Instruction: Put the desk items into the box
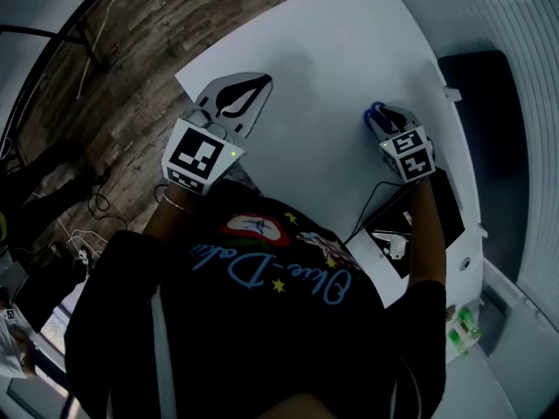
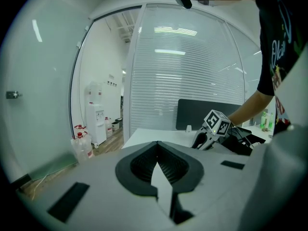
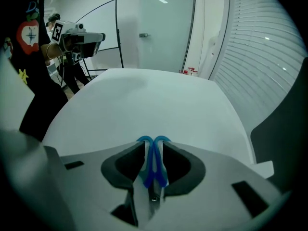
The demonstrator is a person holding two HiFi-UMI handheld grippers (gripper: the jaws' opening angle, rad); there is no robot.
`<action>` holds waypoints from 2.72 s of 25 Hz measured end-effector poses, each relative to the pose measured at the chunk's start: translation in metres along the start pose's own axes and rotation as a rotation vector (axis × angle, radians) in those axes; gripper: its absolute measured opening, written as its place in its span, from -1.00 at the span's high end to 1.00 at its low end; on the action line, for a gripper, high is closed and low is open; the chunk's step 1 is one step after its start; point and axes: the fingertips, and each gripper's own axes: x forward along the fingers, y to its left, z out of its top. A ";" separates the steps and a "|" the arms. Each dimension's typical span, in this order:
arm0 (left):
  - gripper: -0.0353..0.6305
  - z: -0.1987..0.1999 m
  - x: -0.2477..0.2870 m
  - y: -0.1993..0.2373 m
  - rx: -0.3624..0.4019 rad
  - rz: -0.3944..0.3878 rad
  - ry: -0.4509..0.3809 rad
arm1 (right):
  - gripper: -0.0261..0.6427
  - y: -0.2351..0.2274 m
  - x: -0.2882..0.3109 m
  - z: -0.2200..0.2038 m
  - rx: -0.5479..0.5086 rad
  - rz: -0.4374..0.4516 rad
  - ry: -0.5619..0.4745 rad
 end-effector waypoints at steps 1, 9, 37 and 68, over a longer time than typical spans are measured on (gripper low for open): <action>0.87 0.000 -0.001 0.002 -0.001 0.001 -0.001 | 0.56 0.000 0.002 0.001 -0.003 0.001 0.005; 0.87 -0.001 -0.001 0.001 -0.002 0.006 0.003 | 0.62 0.002 0.004 -0.001 0.002 0.041 0.006; 0.87 0.018 0.003 -0.015 0.028 -0.070 -0.042 | 0.69 -0.013 -0.057 0.016 0.223 -0.145 -0.179; 0.87 0.042 -0.003 -0.063 0.086 -0.228 -0.101 | 0.69 0.006 -0.160 0.021 0.475 -0.336 -0.528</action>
